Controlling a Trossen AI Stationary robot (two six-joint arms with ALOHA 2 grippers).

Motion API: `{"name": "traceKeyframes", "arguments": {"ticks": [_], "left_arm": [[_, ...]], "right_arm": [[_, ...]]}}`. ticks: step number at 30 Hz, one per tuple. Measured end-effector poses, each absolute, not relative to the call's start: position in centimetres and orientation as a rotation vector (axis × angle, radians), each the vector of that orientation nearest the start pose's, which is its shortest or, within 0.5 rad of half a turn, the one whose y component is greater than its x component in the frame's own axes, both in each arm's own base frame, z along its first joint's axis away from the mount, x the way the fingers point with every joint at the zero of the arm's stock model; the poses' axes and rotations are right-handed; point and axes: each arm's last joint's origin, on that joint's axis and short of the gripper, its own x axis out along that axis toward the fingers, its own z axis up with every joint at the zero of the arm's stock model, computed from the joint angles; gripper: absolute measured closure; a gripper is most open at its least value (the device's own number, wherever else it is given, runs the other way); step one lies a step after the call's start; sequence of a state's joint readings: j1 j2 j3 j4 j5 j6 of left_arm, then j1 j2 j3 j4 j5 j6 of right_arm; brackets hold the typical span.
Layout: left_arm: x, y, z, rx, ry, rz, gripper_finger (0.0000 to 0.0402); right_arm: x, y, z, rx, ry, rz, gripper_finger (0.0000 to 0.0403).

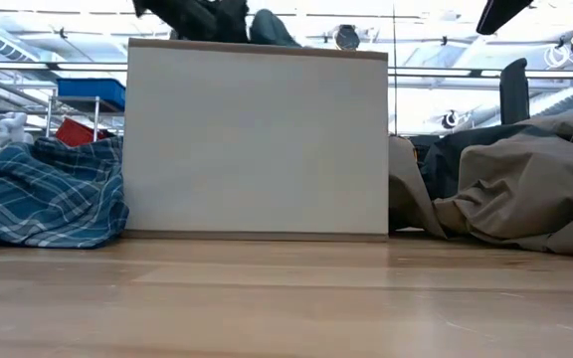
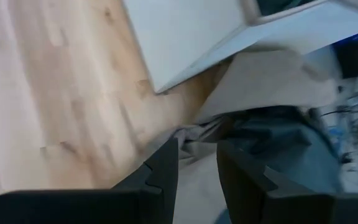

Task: Sort clothes
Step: Put the blue, green pants into the laundry organizer

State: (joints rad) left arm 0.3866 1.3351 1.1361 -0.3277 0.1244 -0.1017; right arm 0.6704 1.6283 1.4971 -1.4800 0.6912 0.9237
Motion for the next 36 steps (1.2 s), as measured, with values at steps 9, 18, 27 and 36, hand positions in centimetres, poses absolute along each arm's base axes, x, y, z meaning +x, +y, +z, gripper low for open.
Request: {"name": "traceKeyframes", "arguments": {"ticks": [9,18,27,36], "left_arm": [[30.8,11.0,30.2,-0.132,0.637,0.180,0.0328],[33.0,10.4,23.9,-0.214,0.938,0.137,0.0328],[34.1,10.6,21.3,-0.252,1.005,0.117,0.0327],[33.9,10.7,24.8,-0.284,1.054,0.153,0.0131]], "right_arm": [[23.0,15.0,30.8,-0.357,1.048,-0.604,0.0305],[22.1,13.3,32.8,-0.305,1.010,-0.603,0.0305],[18.8,12.1,34.2,-0.208,0.885,-0.603,0.0305],[17.8,11.3,33.7,-0.178,0.867,-0.602,0.0305]]}}
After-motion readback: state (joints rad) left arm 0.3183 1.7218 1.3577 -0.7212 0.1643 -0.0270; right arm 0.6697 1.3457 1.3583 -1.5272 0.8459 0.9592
